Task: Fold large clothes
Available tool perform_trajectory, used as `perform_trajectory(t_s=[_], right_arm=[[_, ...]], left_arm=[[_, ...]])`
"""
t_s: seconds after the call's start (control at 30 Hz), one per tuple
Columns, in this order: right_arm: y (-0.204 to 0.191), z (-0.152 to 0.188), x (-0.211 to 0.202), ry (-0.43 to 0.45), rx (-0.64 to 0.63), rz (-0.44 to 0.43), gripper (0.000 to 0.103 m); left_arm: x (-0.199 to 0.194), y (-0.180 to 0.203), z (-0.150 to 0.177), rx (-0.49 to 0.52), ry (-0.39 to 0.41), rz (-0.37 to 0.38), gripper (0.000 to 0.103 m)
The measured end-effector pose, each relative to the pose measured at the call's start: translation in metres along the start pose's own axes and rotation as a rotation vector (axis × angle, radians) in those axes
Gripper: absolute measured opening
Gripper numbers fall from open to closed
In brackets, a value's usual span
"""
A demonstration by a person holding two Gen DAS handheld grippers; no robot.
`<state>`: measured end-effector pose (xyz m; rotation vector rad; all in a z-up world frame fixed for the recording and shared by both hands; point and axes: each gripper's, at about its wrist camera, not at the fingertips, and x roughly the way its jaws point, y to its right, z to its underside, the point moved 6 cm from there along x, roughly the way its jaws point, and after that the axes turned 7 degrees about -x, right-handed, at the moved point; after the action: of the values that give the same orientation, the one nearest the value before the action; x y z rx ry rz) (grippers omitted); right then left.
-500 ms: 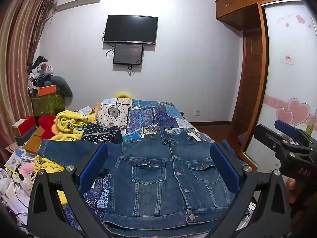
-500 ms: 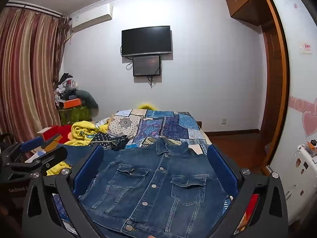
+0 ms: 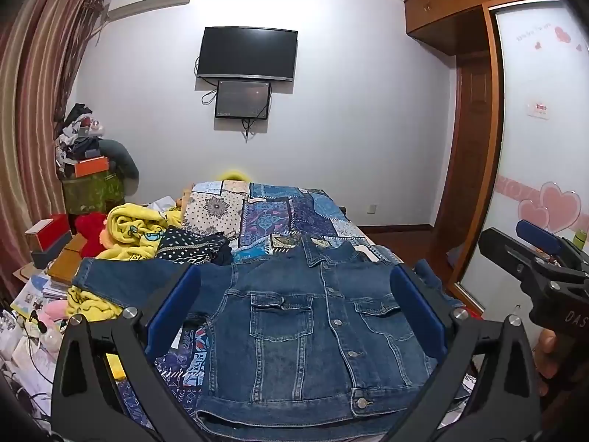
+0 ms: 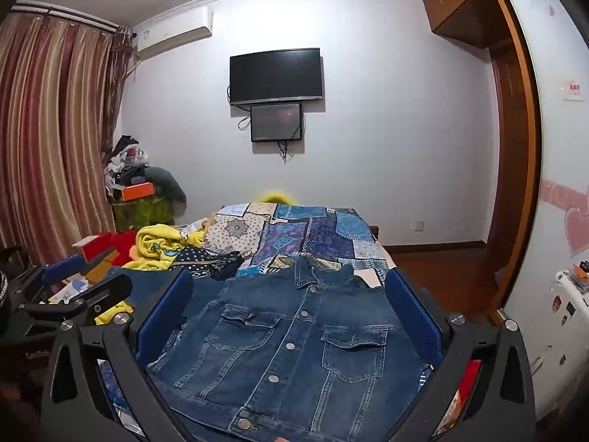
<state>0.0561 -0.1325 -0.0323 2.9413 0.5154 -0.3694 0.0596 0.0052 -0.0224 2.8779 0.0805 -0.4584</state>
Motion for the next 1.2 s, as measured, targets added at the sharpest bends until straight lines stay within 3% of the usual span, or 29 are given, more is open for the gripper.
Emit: perform_trajectory(t_s=[1.2], right_arm=[[0.0013,0.0048,0.0029,-0.002,-0.015,-0.013,0.103]], left_arm=[[0.0054,-0.0052,0.0007,-0.027,-0.005,0.004,0.103]])
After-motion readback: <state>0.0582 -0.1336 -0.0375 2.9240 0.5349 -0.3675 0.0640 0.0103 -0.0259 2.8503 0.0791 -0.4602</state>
